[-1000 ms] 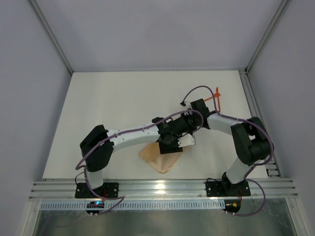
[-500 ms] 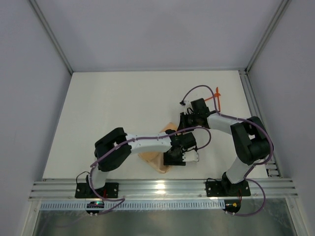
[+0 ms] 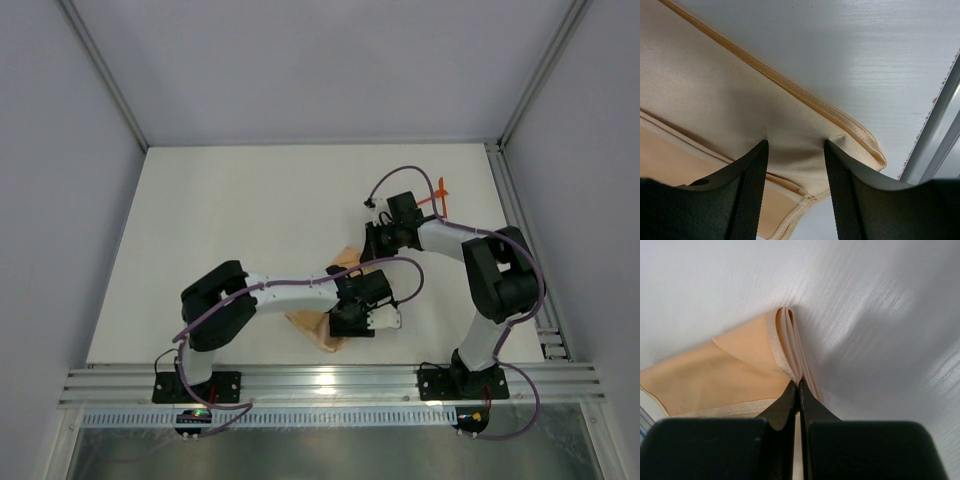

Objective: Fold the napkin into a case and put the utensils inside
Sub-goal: Fold the lower triangle-folded napkin at the center of the board.

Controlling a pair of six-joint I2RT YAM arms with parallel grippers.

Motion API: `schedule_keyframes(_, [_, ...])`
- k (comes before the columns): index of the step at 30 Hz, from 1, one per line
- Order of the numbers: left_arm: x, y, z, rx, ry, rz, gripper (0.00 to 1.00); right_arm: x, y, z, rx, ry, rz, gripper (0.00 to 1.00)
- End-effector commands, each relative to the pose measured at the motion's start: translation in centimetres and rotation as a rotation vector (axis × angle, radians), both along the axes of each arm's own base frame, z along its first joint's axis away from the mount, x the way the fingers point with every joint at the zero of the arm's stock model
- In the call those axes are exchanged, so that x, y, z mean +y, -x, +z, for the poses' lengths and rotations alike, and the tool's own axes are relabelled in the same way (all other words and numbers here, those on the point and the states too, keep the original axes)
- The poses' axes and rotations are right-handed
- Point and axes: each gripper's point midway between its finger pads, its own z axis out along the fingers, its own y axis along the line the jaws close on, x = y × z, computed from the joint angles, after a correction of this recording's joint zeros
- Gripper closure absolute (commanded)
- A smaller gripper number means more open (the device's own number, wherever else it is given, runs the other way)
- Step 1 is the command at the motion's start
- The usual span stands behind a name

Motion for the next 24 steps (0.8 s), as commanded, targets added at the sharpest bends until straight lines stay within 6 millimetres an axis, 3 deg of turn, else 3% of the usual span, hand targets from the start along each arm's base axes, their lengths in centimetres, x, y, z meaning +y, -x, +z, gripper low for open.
schedule_keyframes(1, [1.0,1.4,-2.7,0.073,-0.044,-0.003,0.48,0.6,-1.8,1.1,-0.051,-0.020,0.016,0.97])
schedule_keyframes(14, [1.1,0.8,-2.5,0.068,-0.038,-0.004,0.47,2.7,-2.3,2.3,-0.042,-0.127,0.017,0.97])
schedule_keyframes(24, [1.2,0.6,-2.2,0.066,-0.034,-0.012,0.47,3.8,-2.9,1.4,-0.024,-0.149,0.008,0.97])
